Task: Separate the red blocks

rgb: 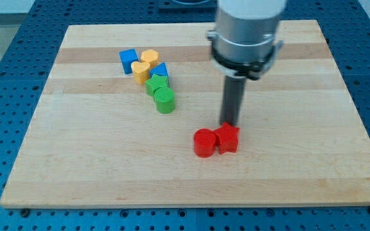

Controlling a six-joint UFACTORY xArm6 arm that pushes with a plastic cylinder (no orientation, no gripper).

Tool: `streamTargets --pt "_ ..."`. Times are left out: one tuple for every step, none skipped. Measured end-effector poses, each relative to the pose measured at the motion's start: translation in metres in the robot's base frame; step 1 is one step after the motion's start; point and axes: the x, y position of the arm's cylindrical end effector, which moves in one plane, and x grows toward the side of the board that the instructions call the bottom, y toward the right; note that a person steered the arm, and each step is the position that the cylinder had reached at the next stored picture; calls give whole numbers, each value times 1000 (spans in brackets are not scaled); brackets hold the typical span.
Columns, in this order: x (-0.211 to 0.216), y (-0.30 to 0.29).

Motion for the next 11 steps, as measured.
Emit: streamTargets --pt "2 -28" --pt "8 -44" --pt "16 -63" --pt "27 -69" --pt "53 -69" --pt "71 -69" --pt "70 -68" --pt "57 -39" --pt "57 9" --pt "57 51" --pt "56 85"
